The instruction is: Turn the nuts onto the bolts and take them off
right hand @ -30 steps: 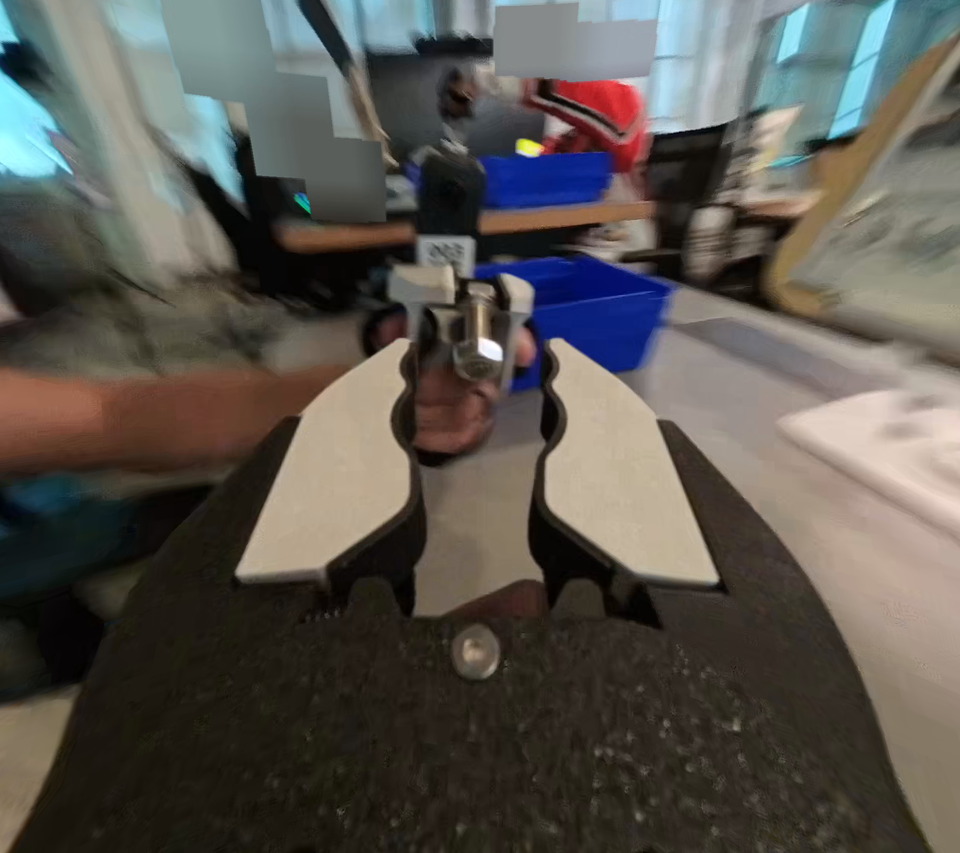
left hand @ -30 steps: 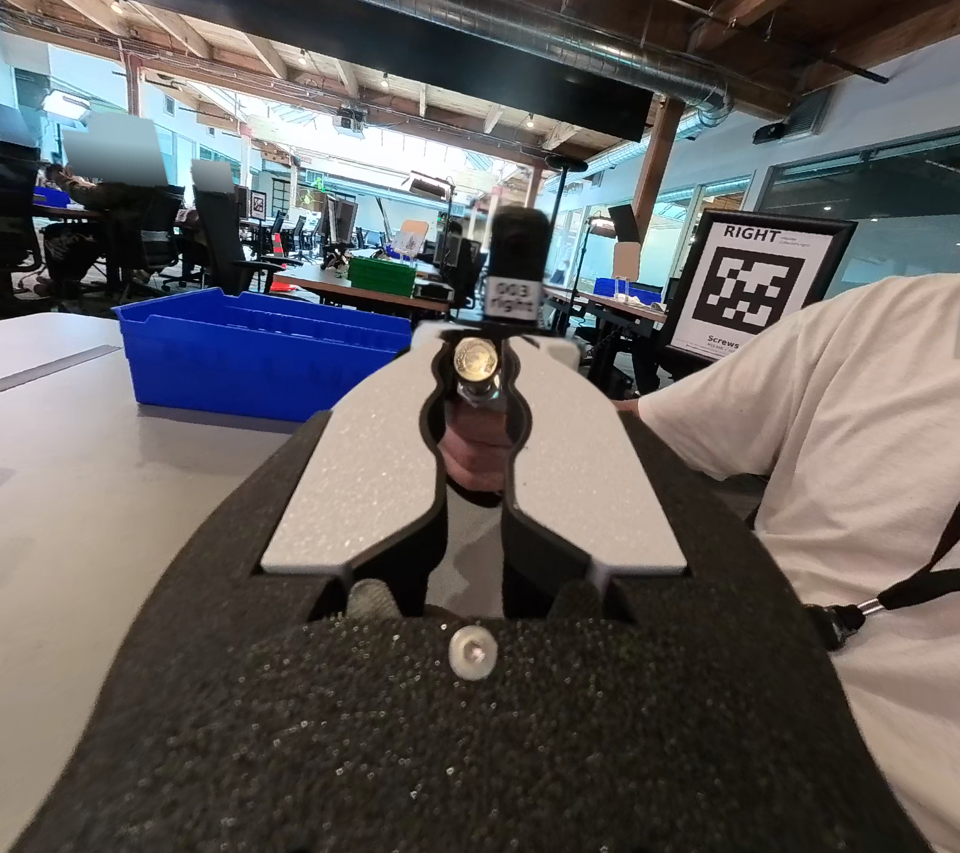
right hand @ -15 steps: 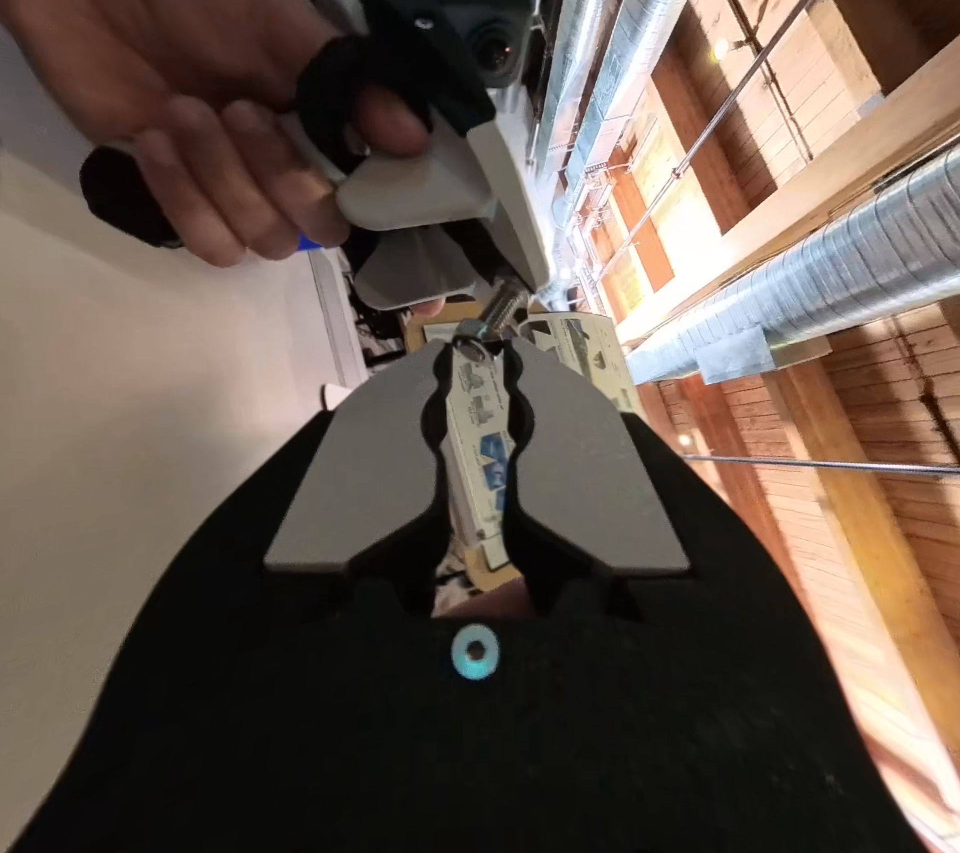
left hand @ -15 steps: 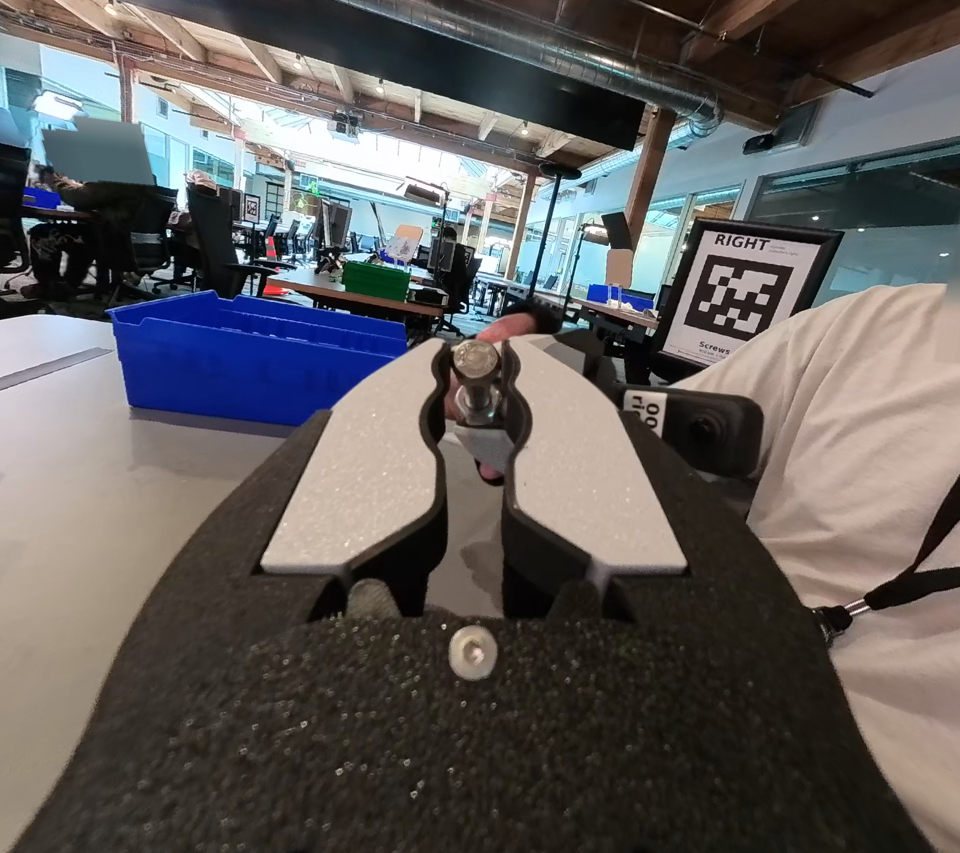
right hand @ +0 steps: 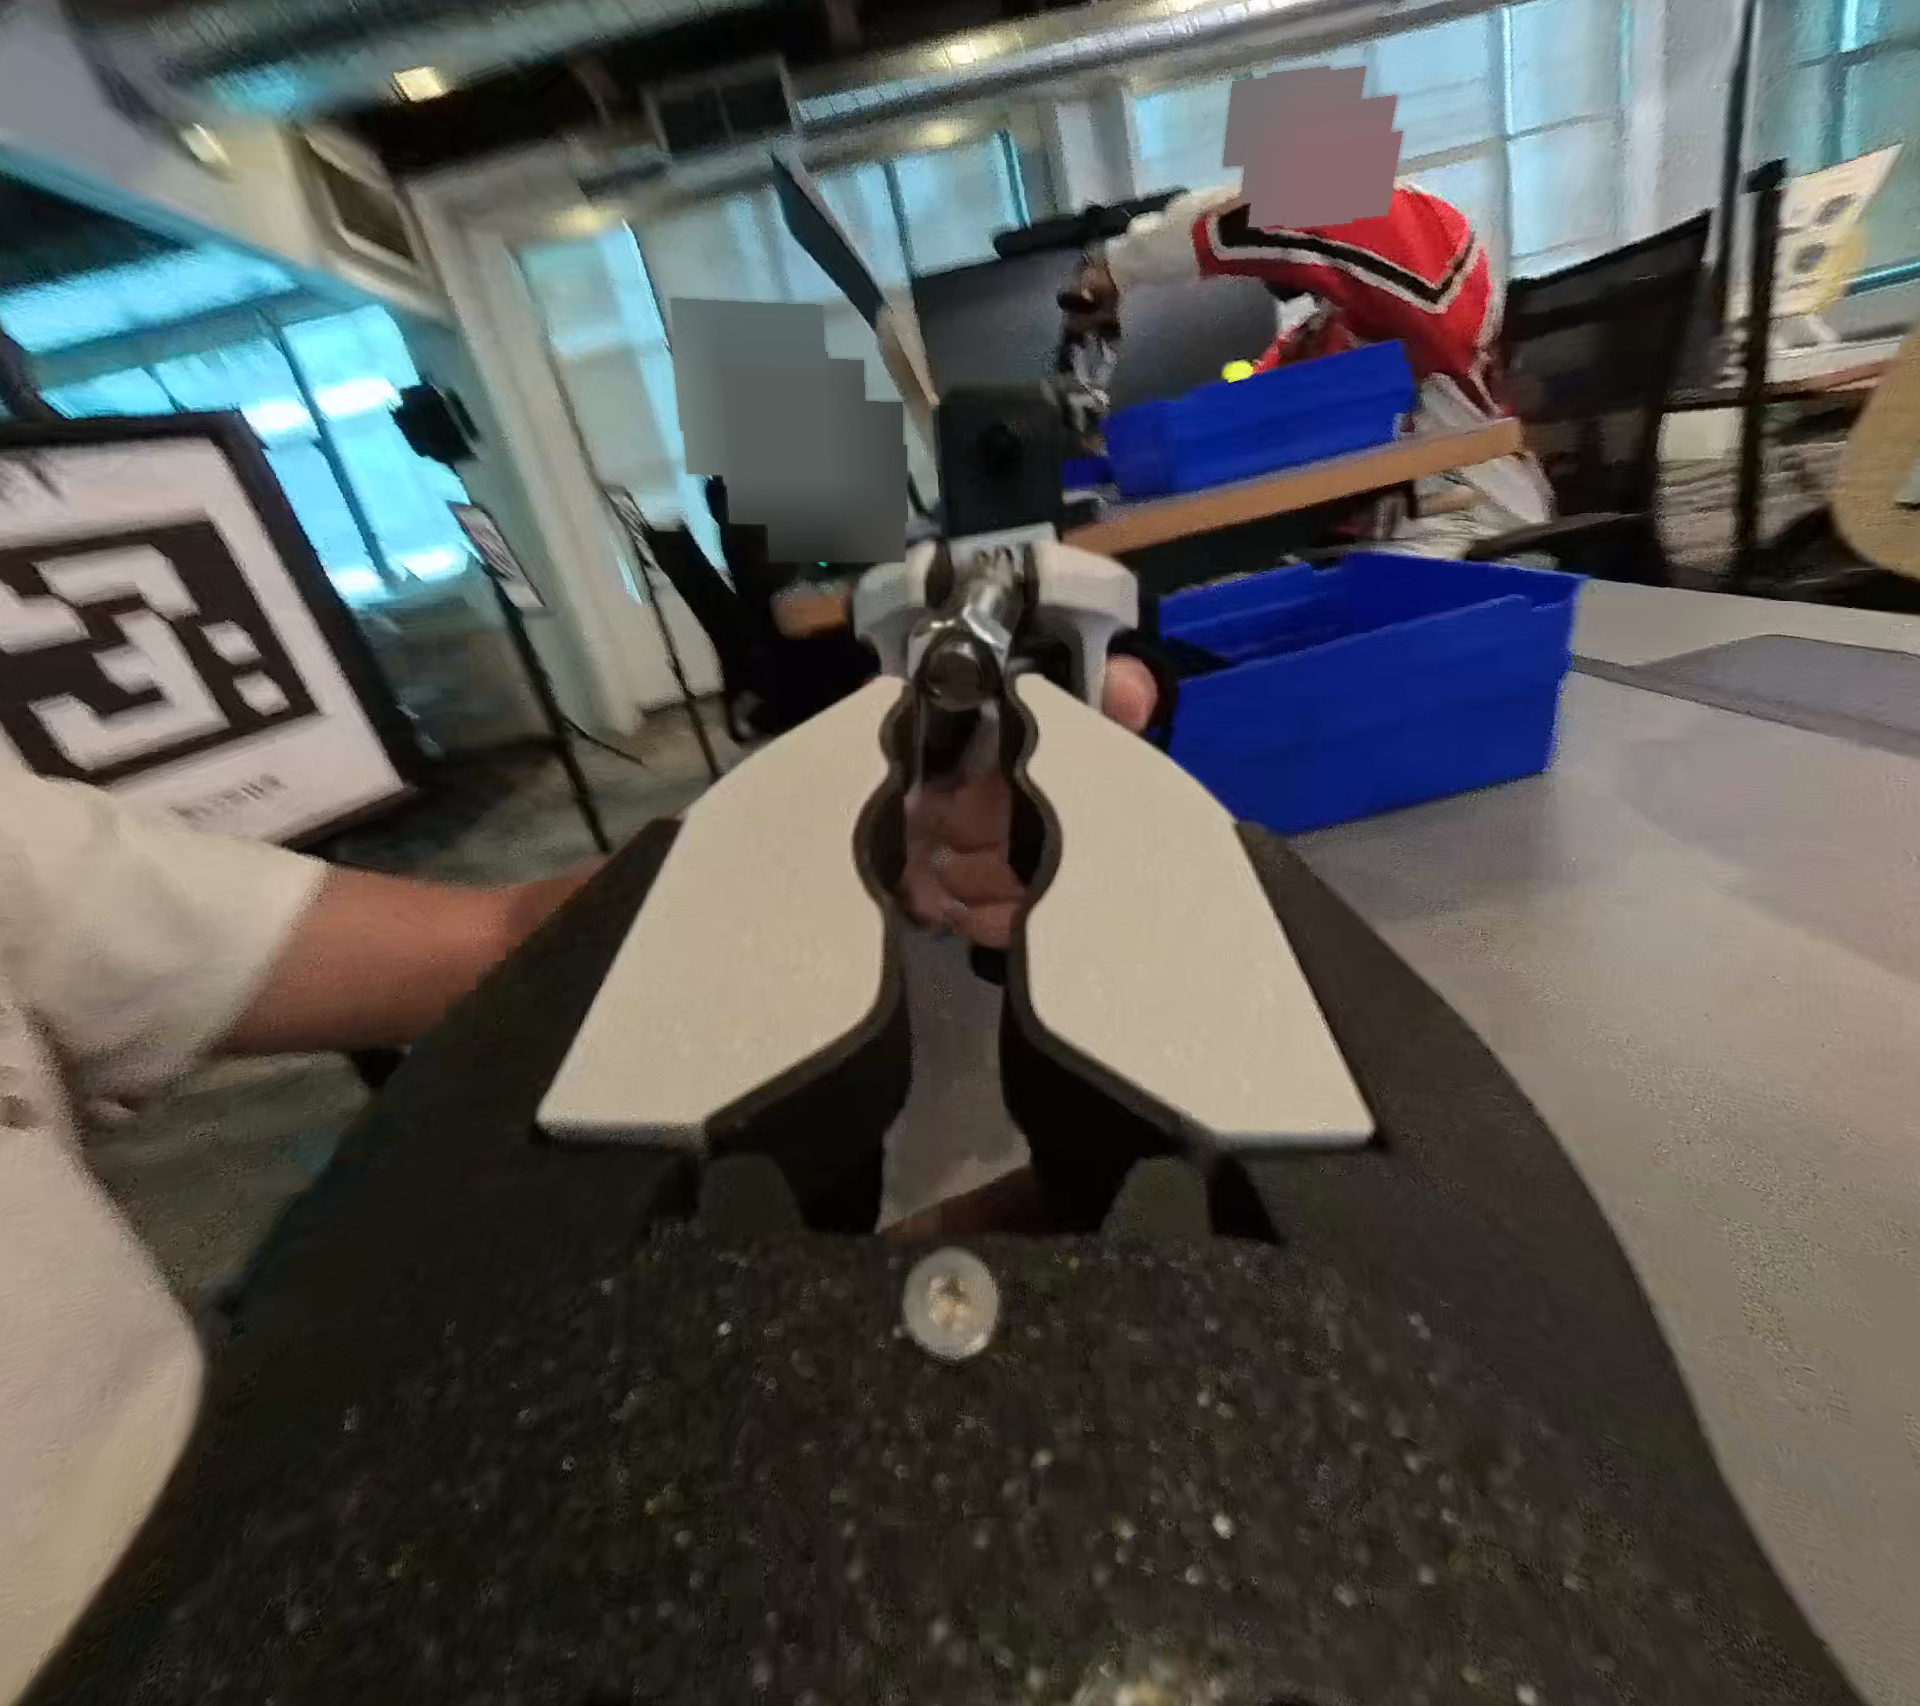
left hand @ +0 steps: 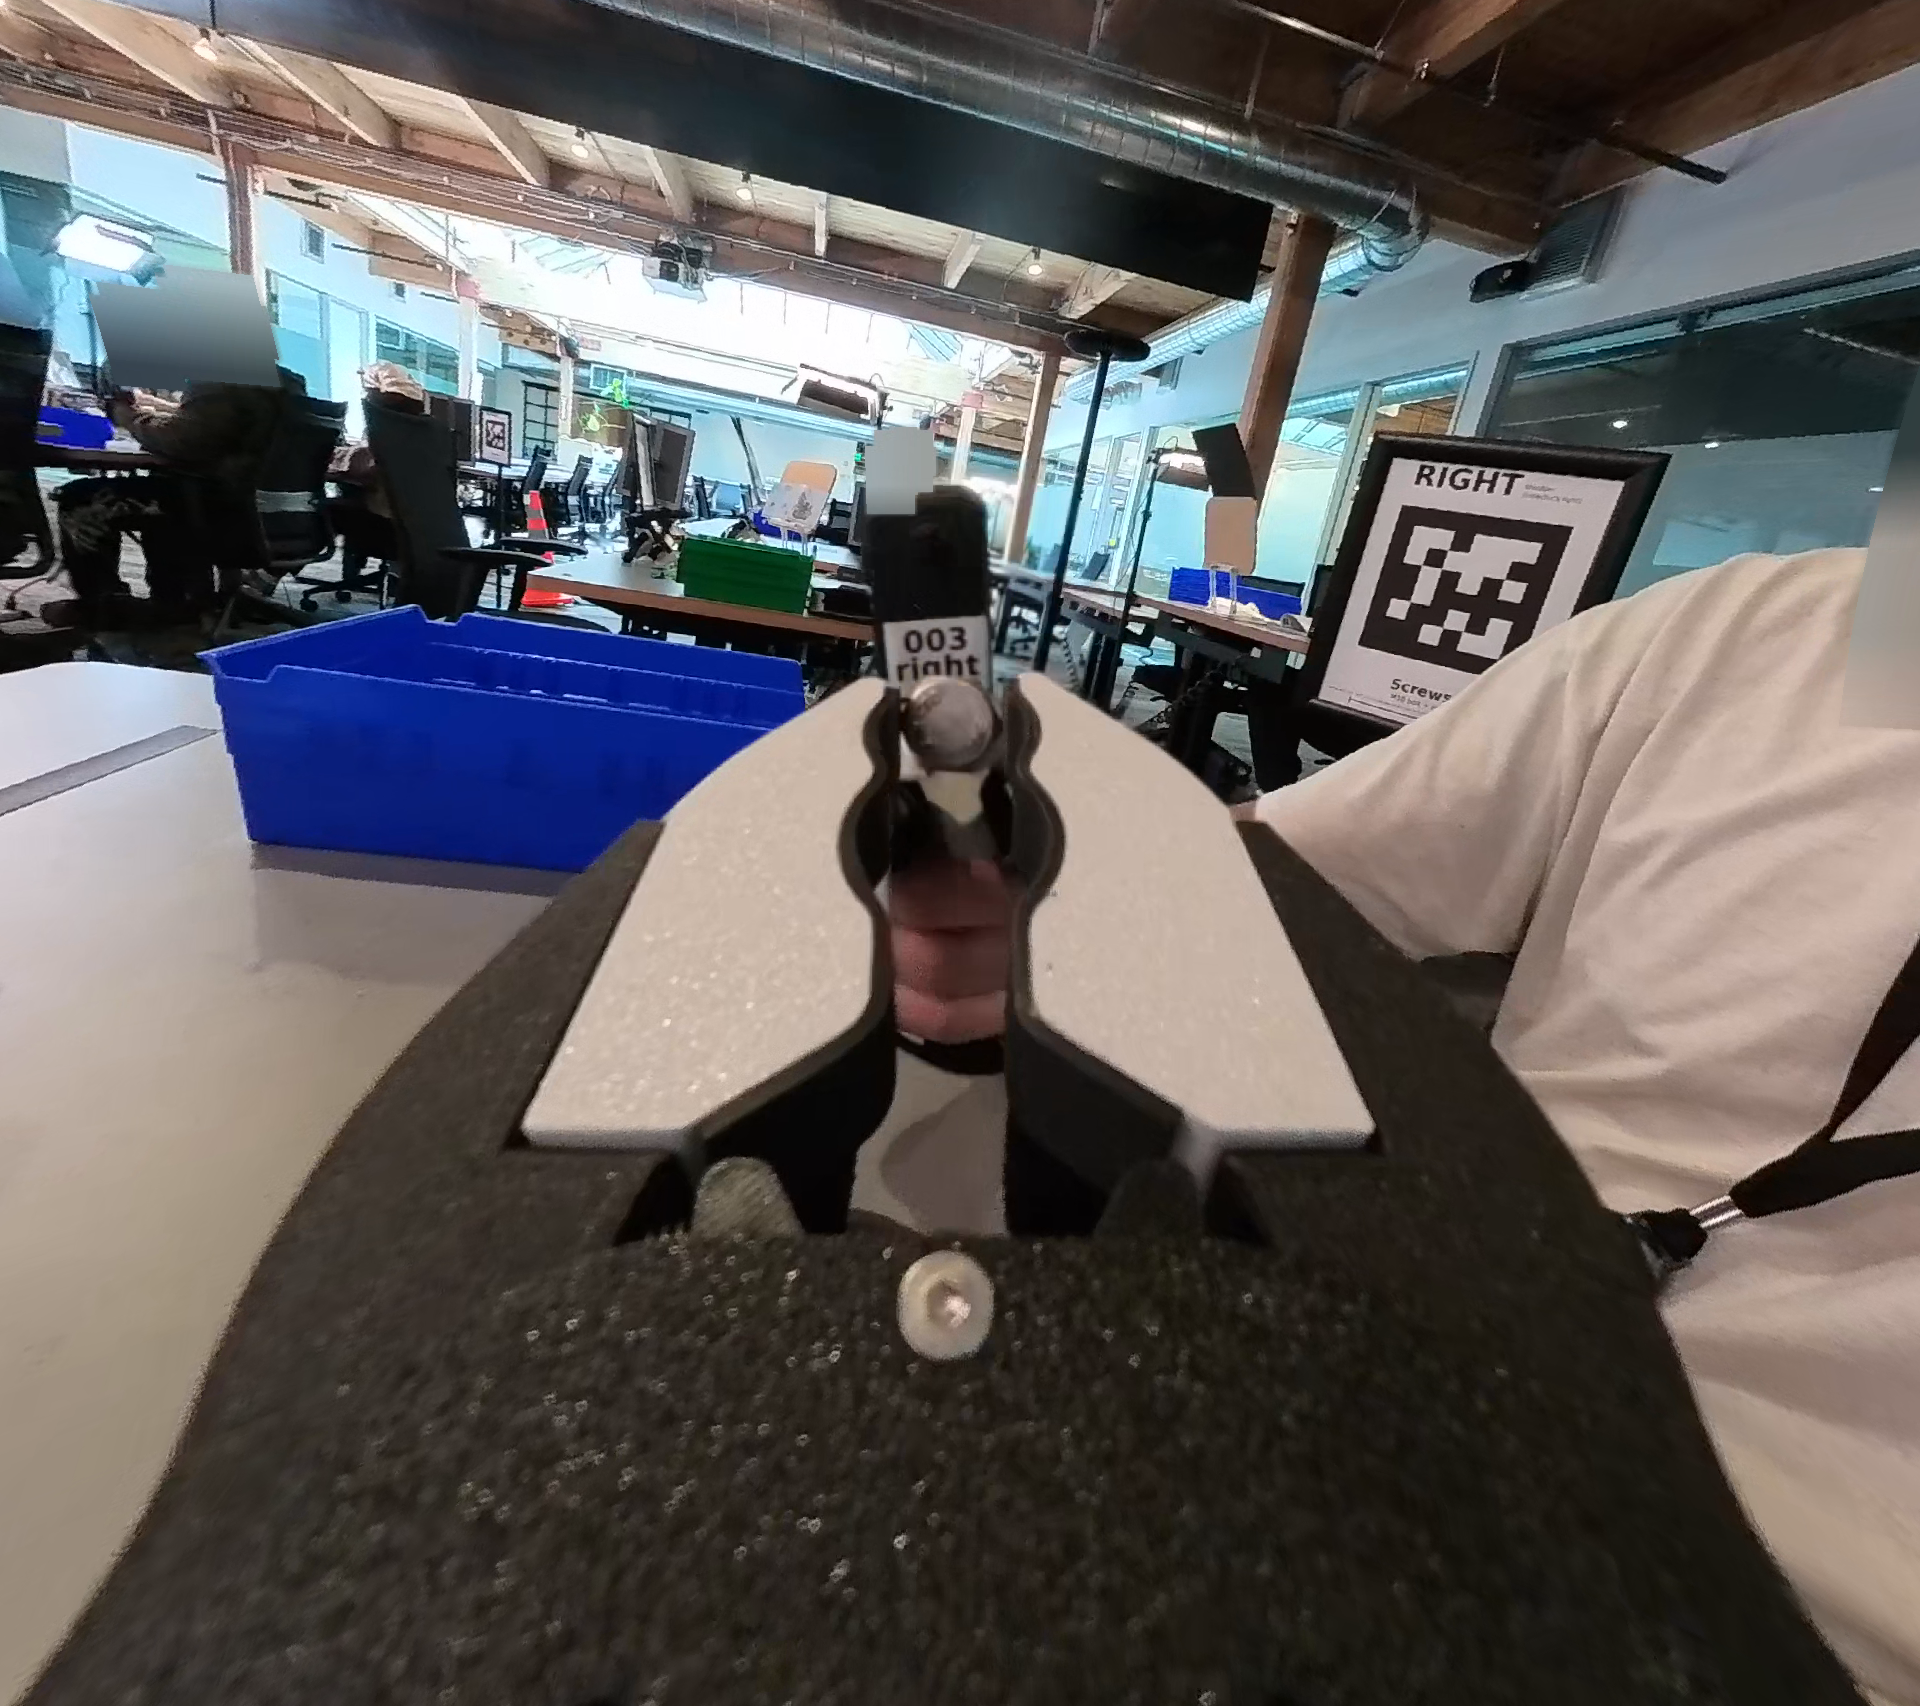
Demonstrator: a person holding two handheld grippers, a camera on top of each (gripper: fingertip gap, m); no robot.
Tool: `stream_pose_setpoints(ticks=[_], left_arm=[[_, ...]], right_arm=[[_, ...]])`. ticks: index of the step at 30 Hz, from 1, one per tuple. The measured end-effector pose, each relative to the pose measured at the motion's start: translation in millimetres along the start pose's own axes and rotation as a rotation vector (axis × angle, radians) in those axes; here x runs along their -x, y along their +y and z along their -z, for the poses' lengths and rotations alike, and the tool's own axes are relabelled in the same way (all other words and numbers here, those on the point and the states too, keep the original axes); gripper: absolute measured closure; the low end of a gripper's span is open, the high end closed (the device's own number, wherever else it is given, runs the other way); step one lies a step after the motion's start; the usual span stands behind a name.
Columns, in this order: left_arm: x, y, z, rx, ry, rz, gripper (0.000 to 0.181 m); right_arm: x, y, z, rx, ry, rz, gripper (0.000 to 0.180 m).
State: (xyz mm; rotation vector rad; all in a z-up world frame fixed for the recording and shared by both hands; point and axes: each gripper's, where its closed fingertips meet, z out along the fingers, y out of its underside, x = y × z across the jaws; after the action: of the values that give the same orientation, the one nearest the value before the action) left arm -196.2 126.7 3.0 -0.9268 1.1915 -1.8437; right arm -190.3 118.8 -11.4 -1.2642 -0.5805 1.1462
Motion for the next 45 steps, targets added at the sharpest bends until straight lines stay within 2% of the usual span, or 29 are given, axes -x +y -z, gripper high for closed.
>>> stream_pose_setpoints(ticks=[2, 3, 8, 10, 13, 16, 20, 21, 23, 25, 29, 34, 41, 43, 45], left_arm=[[1, 6, -2, 0.029, -0.009, -0.010, 0.163], [1, 7, -3, 0.031, -0.011, -0.007, 0.163], [4, 8, -3, 0.028, -0.016, 0.003, 0.164], [6, 6, -1, 0.020, -0.026, 0.001, 0.164], [7, 6, 0, 0.022, -0.030, 0.003, 0.164], [8, 8, -1, 0.026, -0.026, 0.011, 0.164], [6, 13, -3, 0.043, -0.008, 0.029, 0.164], [6, 14, -4, 0.046, -0.004, 0.031, 0.164], [4, 15, -4, 0.056, 0.005, 0.033, 0.164], [1, 14, -4, 0.053, 0.019, 0.033, 0.164], [-2, 11, -4, 0.053, 0.026, 0.022, 0.164], [-1, 12, -4, 0.054, 0.008, 0.007, 0.164], [10, 10, 2, 0.077, -0.077, -0.075, 0.165], [10, 10, 2, 0.081, -0.079, -0.085, 0.164], [9, 8, 2, 0.072, -0.074, -0.083, 0.164]], right_arm=[[1, -10, 5, -0.058, -0.064, -0.099, 0.171], [0, -12, 7, -0.070, -0.074, -0.120, 0.180], [-3, -5, 9, -0.022, -0.031, -0.082, 0.180], [-2, -2, 10, 0.017, -0.010, -0.002, 0.167], [-4, -3, 13, 0.111, 0.103, 0.311, 0.147], [-11, -7, 15, 0.247, 0.286, 0.830, 0.139], [-10, -2, 10, 0.417, 0.362, 1.470, 0.141], [-10, 2, 7, 0.447, 0.348, 1.566, 0.142], [-9, 5, 3, 0.445, 0.332, 1.618, 0.156], [-3, 1, 1, 0.391, 0.311, 1.537, 0.162], [0, -1, -1, 0.311, 0.247, 1.178, 0.162], [0, -6, -3, 0.174, 0.076, 0.465, 0.162], [-14, 1, -6, 0.062, -0.044, -0.453, 0.163], [-13, 2, -7, 0.048, -0.070, -0.574, 0.162], [-11, -2, -7, 0.028, -0.068, -0.513, 0.162]])
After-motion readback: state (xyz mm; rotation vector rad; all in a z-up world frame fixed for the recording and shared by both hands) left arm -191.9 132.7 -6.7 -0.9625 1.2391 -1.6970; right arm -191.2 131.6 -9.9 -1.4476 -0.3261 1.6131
